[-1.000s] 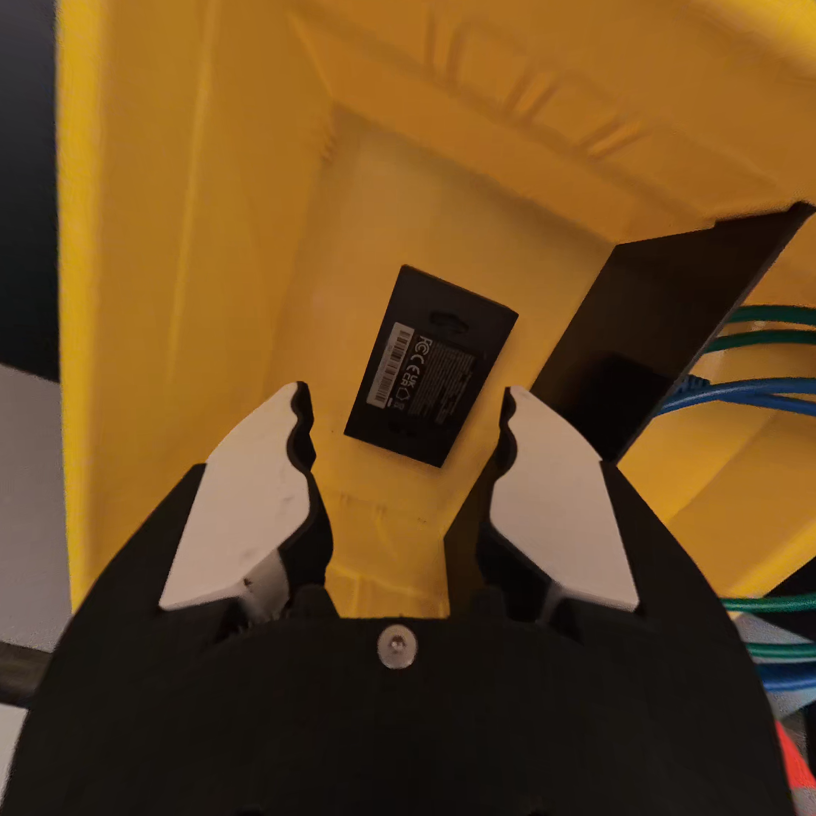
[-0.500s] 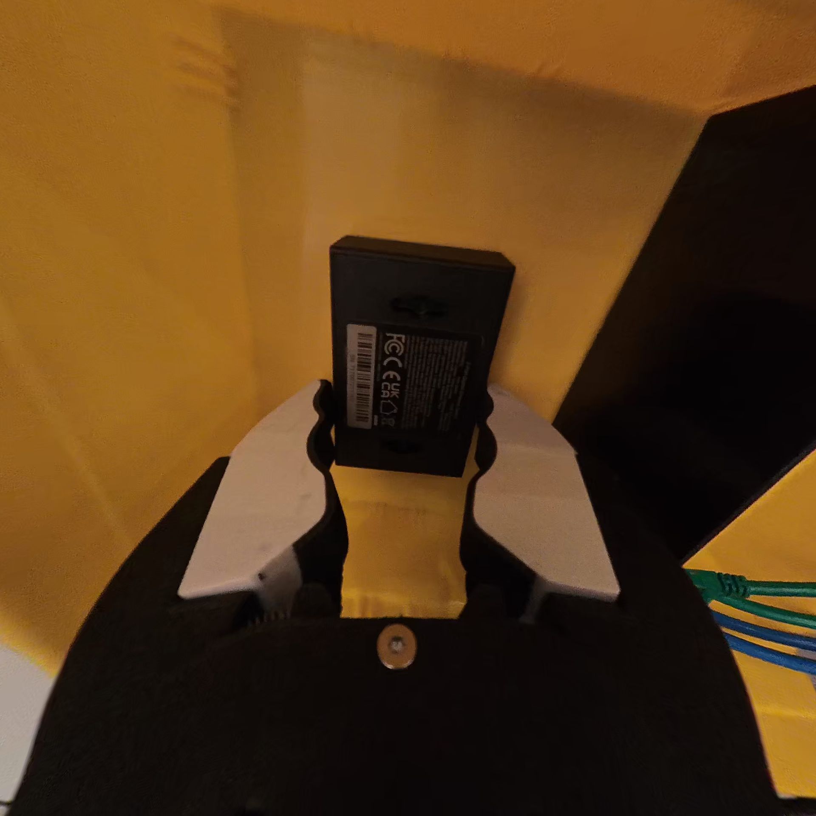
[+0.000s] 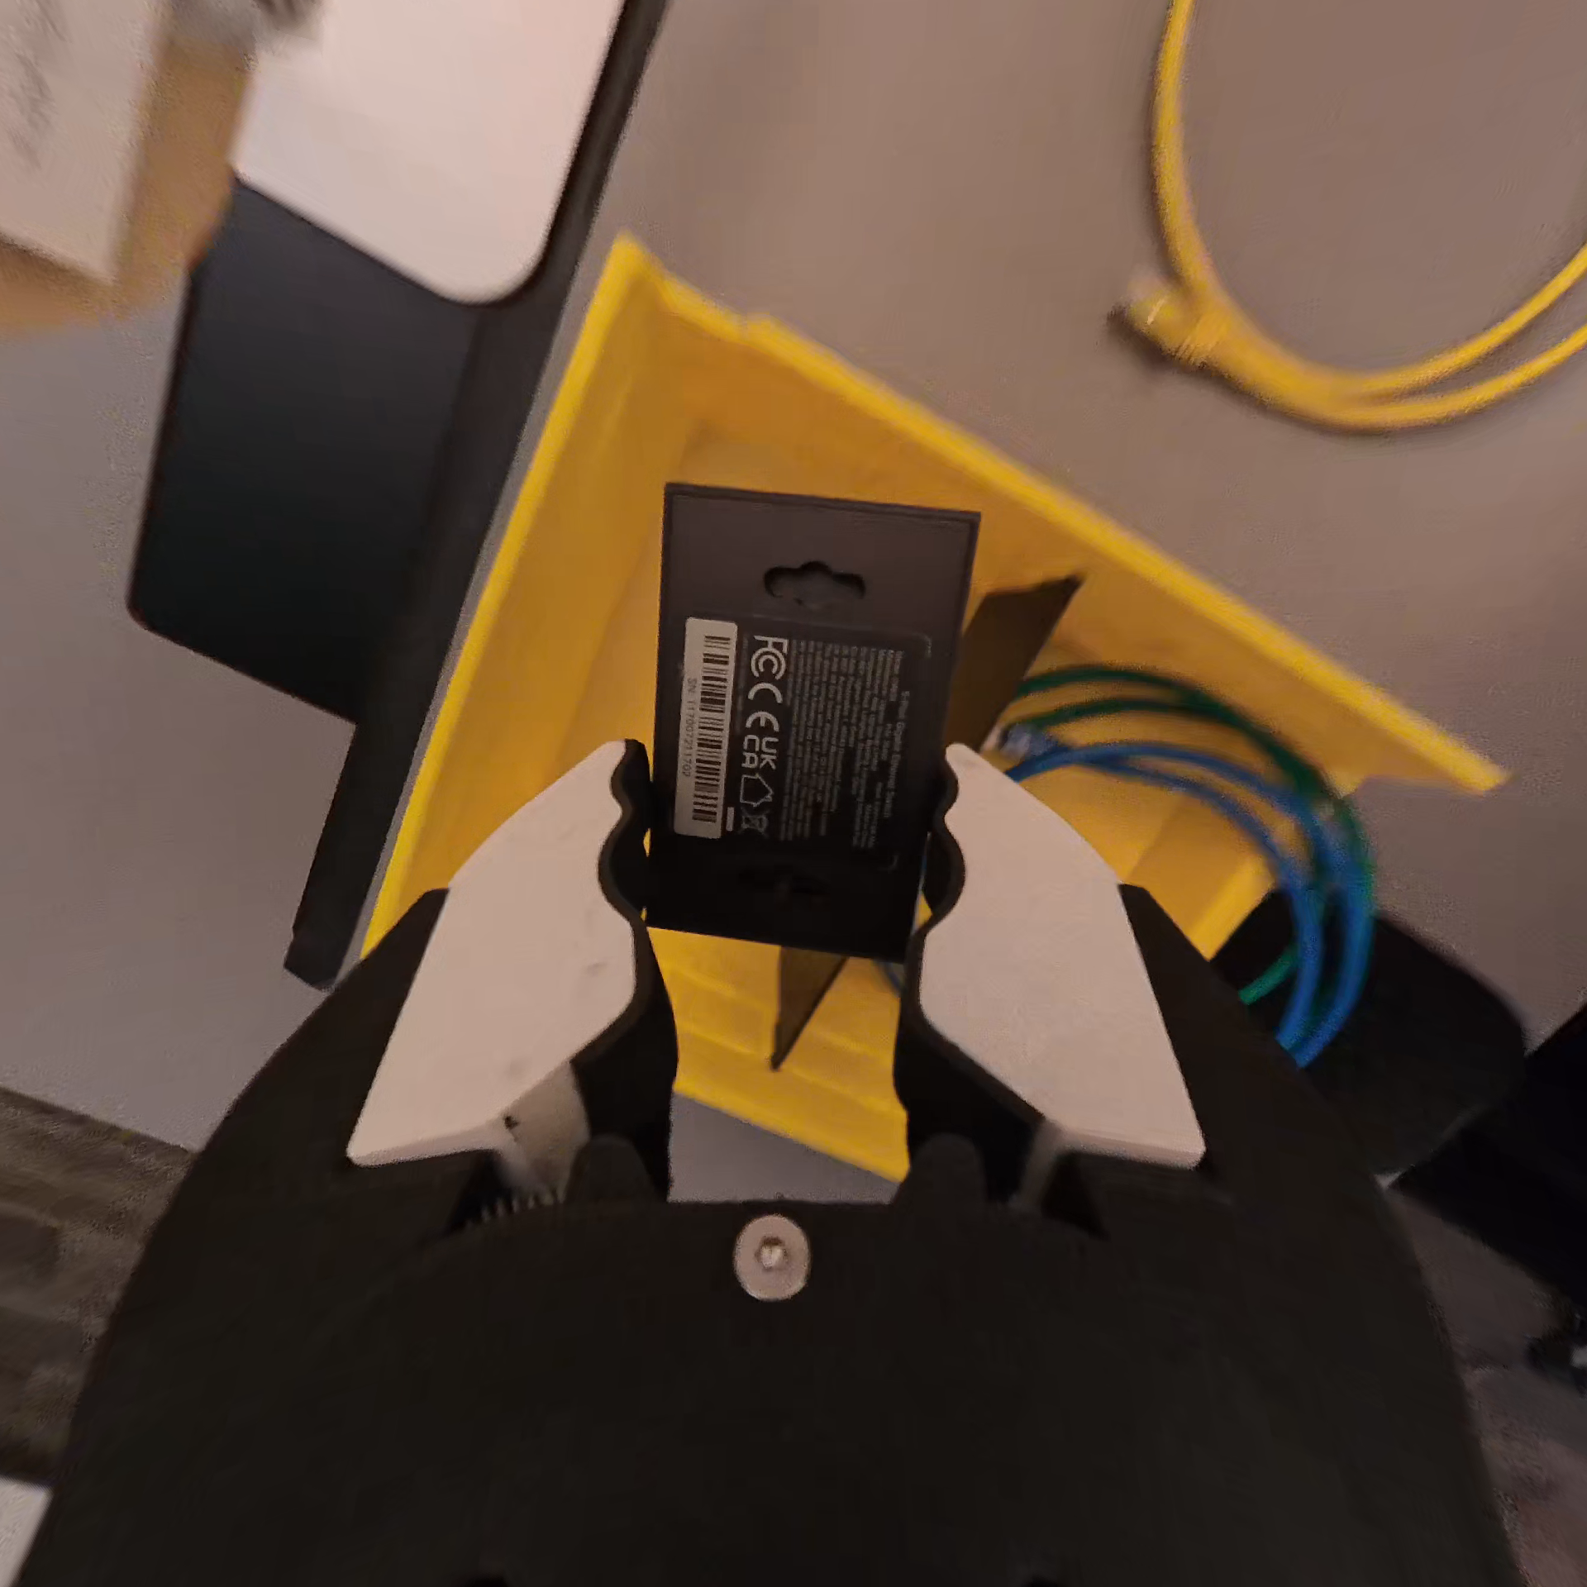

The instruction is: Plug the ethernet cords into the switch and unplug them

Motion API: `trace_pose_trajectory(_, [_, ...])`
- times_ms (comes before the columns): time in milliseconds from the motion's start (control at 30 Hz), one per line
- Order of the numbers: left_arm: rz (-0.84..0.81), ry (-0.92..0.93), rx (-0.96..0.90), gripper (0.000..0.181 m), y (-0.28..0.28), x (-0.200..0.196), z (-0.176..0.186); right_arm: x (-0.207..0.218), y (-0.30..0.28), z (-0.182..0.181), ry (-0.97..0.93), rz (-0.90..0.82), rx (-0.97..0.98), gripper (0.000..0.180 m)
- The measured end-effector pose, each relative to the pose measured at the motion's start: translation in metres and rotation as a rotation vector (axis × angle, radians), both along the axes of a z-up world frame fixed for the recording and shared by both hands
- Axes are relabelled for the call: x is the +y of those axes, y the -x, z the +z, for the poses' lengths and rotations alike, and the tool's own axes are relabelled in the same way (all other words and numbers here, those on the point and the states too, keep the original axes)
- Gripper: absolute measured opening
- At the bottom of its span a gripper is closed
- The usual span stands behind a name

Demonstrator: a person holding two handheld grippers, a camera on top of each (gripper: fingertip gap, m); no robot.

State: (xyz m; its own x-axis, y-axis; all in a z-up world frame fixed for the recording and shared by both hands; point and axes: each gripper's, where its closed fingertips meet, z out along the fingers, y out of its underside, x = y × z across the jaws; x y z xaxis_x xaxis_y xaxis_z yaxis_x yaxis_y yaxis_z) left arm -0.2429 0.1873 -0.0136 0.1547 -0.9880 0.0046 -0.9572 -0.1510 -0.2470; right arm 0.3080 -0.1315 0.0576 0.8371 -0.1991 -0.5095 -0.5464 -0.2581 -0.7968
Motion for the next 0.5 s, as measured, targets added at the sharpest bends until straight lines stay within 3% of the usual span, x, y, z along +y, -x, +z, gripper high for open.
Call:
trace_pose_trajectory(100, [0.047,-0.002,-0.108,0.061,-0.047,-0.031,0.024,0.010,0.019,0.034,-0.127,0.053,-0.154,0.020])
trace_pose_trajectory(200, [-0.022,0.044,-0.182,0.061,-0.103,-0.077,0.025,0.021,0.063,0.064,-0.275,0.221,-0.325,0.026])
trace_pose_trajectory(367, [-0.153,-0.152,-0.015,0.061,-0.164,-0.086,-0.033,0.035,0.116,0.073,-0.362,0.410,-0.425,0.033])
trace_pose_trajectory(500, [-0.066,-0.113,0.079,0.061,-0.186,-0.068,-0.090,0.039,0.118,0.065,-0.331,0.433,-0.413,0.034])
